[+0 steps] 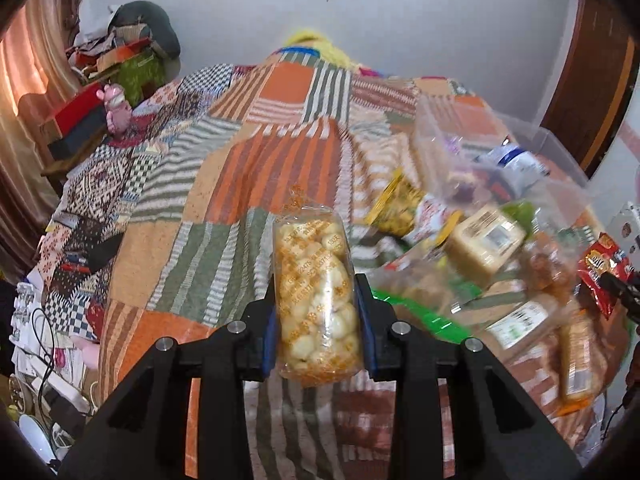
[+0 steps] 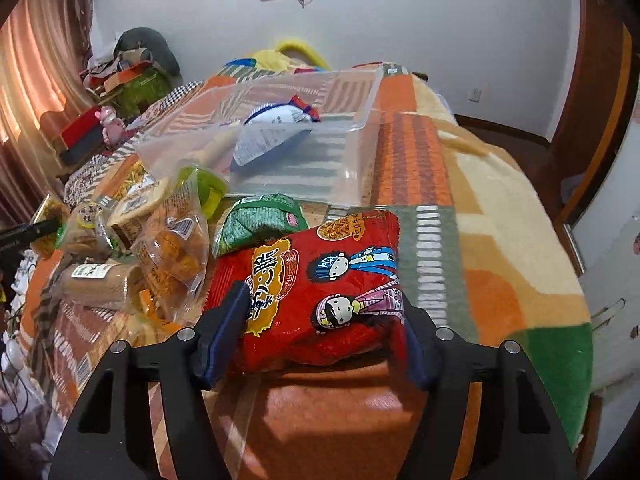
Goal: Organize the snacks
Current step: 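Lower both held bags into the clear box and open both tools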
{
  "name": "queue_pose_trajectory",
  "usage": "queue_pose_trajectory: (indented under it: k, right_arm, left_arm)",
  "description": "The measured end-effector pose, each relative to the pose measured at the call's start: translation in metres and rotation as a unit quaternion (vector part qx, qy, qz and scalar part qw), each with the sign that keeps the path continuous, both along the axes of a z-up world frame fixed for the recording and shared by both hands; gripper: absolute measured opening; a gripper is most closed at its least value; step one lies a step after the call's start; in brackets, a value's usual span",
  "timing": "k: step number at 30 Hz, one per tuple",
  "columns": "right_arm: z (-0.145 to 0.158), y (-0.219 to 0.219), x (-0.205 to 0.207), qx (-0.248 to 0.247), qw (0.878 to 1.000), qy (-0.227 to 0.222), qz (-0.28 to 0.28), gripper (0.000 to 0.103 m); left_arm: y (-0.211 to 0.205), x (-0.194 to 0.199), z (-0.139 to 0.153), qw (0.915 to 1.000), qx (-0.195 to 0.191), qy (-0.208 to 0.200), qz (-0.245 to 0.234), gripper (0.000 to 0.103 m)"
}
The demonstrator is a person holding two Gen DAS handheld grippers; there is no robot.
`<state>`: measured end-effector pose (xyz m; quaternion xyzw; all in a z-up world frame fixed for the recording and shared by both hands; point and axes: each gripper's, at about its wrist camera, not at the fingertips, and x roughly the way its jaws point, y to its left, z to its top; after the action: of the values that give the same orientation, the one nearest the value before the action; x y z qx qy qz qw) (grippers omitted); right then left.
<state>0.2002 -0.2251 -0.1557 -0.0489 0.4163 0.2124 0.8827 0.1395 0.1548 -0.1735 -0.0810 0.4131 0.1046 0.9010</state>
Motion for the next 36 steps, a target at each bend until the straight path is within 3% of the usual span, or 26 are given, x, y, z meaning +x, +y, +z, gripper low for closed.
queue_pose_trajectory:
  k: [10, 18, 27, 36]
  right_arm:
    - [0.044, -0.004, 0.001, 0.030, 0.998, -0.059, -0.010, 0.064]
    - [0.061, 0.018, 0.022, 0.046, 0.994, -0.095, 0.001, 0.064]
    - [0.049, 0.042, 0.057, 0.045, 0.995, -0.085, 0.010, 0.064]
    - [0.028, 0.062, 0.094, 0.033, 0.998, -0.049, 0.025, 0.064]
  left_arm:
    - [-0.043, 0.020, 0.046, 0.9977, -0.005, -0.052, -0.044, 0.033]
    - [-0.080, 0.058, 0.062, 0.9933, -0.010, -0.072, -0.090, 0.033]
    - [-0.113, 0.105, 0.056, 0.9901, -0.016, -0.067, -0.122, 0.033]
    - [-0.123, 0.160, 0.038, 0.9922, -0.020, -0.045, -0.114, 0.033]
